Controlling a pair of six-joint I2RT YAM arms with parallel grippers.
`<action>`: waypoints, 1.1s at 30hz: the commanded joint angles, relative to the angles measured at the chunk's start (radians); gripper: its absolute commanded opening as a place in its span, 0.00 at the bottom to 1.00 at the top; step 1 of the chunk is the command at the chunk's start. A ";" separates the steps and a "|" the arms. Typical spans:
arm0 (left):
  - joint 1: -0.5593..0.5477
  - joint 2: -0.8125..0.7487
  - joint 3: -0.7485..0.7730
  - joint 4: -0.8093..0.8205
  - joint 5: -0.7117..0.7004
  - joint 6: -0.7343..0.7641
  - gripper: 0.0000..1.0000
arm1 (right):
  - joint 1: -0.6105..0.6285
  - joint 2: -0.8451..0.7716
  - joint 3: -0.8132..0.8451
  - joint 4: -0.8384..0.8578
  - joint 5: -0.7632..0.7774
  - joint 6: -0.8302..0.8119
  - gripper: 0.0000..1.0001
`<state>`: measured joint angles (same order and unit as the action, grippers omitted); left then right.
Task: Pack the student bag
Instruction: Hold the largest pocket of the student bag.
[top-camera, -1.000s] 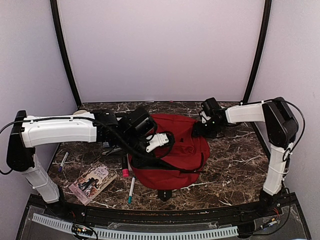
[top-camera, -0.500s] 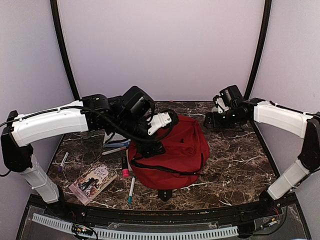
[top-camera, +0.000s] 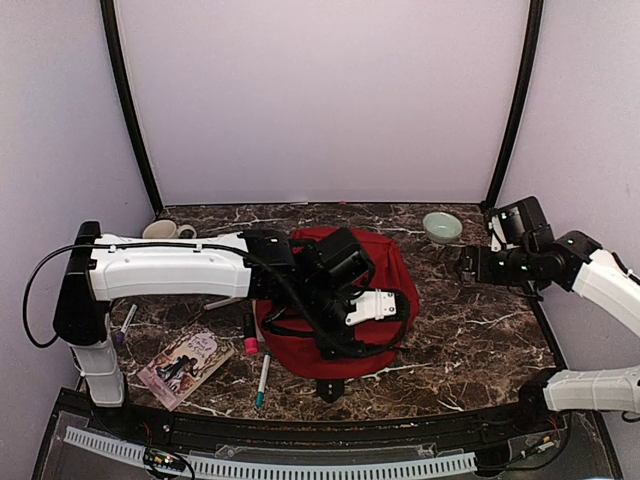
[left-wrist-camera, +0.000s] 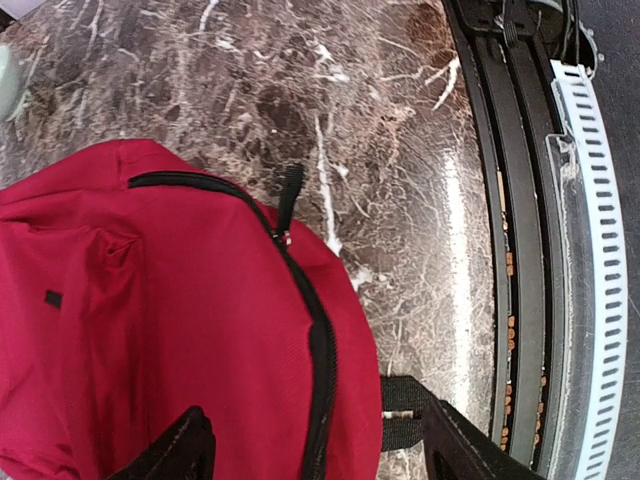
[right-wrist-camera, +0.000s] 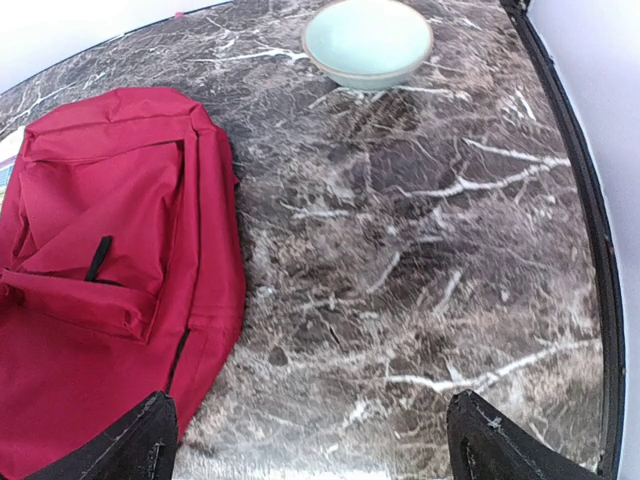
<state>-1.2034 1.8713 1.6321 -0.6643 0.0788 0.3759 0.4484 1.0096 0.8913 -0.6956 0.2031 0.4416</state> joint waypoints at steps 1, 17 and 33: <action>-0.017 0.022 0.011 0.030 0.001 0.055 0.74 | -0.008 -0.105 -0.057 -0.061 0.031 0.097 0.95; -0.043 0.160 -0.038 0.145 -0.303 0.093 0.09 | -0.008 -0.196 -0.055 -0.138 -0.009 0.141 0.94; 0.000 -0.083 -0.164 0.237 -0.289 -0.169 0.00 | 0.023 -0.249 -0.086 0.038 -0.485 -0.113 0.92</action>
<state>-1.2167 1.8843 1.5166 -0.4786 -0.2066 0.2897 0.4469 0.7837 0.8146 -0.7506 -0.0818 0.4370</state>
